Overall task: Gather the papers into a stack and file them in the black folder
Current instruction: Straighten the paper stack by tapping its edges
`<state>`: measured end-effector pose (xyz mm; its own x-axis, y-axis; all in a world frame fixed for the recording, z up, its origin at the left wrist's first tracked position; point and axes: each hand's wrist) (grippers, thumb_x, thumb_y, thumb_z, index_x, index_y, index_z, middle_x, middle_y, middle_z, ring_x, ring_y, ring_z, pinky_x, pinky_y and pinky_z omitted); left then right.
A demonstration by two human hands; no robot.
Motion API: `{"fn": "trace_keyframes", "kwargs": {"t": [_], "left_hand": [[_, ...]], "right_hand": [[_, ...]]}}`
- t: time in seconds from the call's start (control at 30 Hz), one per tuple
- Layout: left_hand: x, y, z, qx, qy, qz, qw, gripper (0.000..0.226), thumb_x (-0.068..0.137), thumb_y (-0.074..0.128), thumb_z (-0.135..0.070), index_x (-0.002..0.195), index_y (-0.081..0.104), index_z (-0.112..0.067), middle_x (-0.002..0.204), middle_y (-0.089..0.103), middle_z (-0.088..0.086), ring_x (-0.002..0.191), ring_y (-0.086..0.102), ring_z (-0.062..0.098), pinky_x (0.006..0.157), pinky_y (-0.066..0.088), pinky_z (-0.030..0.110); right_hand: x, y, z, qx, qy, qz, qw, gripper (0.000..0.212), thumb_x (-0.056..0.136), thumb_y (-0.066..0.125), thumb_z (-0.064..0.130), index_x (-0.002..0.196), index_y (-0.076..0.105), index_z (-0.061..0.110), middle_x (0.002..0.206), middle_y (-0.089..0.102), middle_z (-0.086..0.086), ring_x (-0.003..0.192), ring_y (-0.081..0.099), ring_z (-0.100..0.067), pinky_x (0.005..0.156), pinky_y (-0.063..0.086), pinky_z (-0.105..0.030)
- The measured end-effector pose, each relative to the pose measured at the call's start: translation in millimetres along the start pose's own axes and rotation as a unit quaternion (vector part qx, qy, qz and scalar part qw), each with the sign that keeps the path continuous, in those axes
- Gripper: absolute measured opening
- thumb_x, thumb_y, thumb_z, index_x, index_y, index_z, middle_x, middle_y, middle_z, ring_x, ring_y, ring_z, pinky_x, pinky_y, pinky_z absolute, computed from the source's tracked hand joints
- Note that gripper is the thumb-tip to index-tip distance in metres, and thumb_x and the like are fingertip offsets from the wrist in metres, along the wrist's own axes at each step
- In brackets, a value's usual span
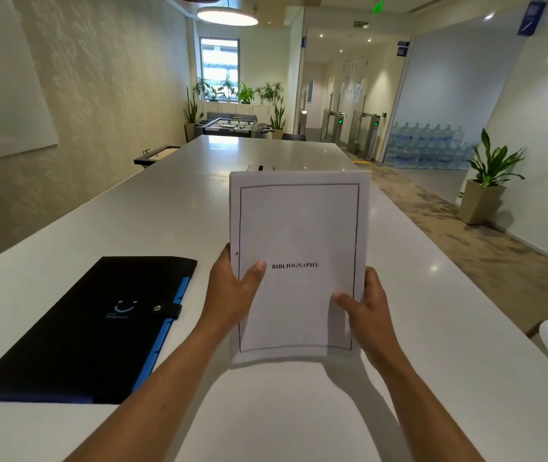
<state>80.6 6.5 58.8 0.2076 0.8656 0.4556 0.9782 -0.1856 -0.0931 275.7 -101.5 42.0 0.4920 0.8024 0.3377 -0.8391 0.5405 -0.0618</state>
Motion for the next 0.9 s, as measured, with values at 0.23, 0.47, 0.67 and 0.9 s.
{"fn": "trace_keyframes", "kwargs": {"t": [0.23,0.47,0.67,0.9], "left_hand": [[-15,8,5,-0.008,-0.012,-0.023,1.000,0.037,0.086,0.069,-0.021,0.117,0.050,-0.028,0.106,0.061,-0.015,0.095,0.060,-0.011,0.075,0.049,0.008],[-45,24,25,-0.031,-0.070,-0.058,0.995,0.035,0.091,0.062,-0.019,0.116,0.043,-0.035,0.108,0.055,-0.022,0.098,0.057,-0.007,0.074,0.048,0.005],[-24,11,31,0.036,-0.110,-0.021,0.993,0.040,0.090,0.062,-0.013,0.121,0.040,-0.024,0.112,0.059,-0.003,0.097,0.061,0.008,0.077,0.051,0.017],[-32,7,58,0.137,-0.267,0.037,0.953,0.053,0.093,0.054,-0.012,0.137,0.028,-0.026,0.127,0.046,0.008,0.071,0.046,0.002,0.052,0.036,0.016]], "right_hand": [[-8,14,-8,0.010,-0.028,-0.055,0.998,0.040,0.086,0.065,0.003,0.111,0.053,0.032,0.111,0.066,0.006,0.097,0.066,-0.007,0.081,0.055,-0.026],[-19,26,-24,-0.016,-0.010,-0.088,0.996,0.039,0.085,0.063,-0.001,0.104,0.055,0.033,0.103,0.066,0.011,0.092,0.065,0.001,0.073,0.051,-0.012],[-7,19,-22,-0.080,0.067,-0.041,0.994,0.041,0.079,0.062,0.004,0.104,0.050,0.033,0.097,0.064,0.010,0.076,0.064,0.003,0.054,0.047,-0.008],[-14,20,-37,-0.159,0.220,0.047,0.961,0.057,0.082,0.052,-0.002,0.134,0.038,0.018,0.111,0.061,-0.001,0.088,0.060,-0.013,0.061,0.045,-0.020]]}}
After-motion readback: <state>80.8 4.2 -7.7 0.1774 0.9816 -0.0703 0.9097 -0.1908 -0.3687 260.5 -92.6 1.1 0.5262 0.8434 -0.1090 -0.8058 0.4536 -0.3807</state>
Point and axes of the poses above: each hand's wrist, its own x-axis towards the middle knuckle, its own y-axis out of the palm, z = x × y
